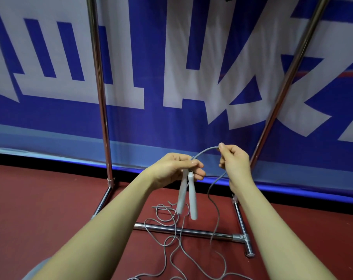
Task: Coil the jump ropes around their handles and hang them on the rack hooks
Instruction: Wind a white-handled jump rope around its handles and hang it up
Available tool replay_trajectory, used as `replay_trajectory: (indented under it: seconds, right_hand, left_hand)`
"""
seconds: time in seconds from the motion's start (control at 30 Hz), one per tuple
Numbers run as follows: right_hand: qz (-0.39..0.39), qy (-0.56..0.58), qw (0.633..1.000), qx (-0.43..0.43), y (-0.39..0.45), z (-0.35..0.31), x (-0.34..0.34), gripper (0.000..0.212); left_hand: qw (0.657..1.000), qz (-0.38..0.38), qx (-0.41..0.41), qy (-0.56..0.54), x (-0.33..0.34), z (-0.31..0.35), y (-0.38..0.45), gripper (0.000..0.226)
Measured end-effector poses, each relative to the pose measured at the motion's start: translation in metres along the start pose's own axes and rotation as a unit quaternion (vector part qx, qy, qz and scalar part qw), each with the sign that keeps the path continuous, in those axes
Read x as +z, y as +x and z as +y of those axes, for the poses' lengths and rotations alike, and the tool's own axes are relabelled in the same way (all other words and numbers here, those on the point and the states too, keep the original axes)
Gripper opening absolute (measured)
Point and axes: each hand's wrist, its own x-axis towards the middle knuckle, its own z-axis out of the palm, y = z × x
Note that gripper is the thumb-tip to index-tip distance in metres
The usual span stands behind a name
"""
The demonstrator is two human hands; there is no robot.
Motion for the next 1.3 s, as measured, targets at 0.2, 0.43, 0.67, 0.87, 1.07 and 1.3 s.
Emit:
replay_trajectory:
  seconds: [0.2,0.43,0.67,0.87,1.07,1.3]
  right_hand:
    - [-0.125,-0.070,0.990,-0.004,-0.005,0.003,0.002,0.021]
    - [-0.294,0.058,0.950,0.091,-0.018,-0.005,0.011,0.043]
    - [-0.239,0.143,0.958,0.072,-0.012,-0.023,0.001,0.032]
    - [-0.190,0.180,0.963,0.062,-0.014,-0.032,0.001,0.029]
    - [-0.206,0.141,0.966,0.063,-0.016,-0.033,0.000,0.029]
    - [-0.341,0.105,0.928,0.110,-0.027,-0.034,0.002,0.023]
  left_hand:
    - [1.000,0.001,0.001,0.030,0.000,0.009,0.000,0.022]
    - [1.000,-0.003,0.014,0.013,-0.002,0.020,-0.005,0.024]
    - [0.999,0.009,0.035,0.017,-0.006,0.009,-0.001,0.011]
    - [0.982,0.071,0.054,0.164,0.004,0.009,0.003,0.013]
    - [0.977,0.171,0.100,0.077,0.016,0.012,0.006,0.041]
    - [0.916,0.332,0.111,-0.197,0.015,0.026,0.012,0.037]
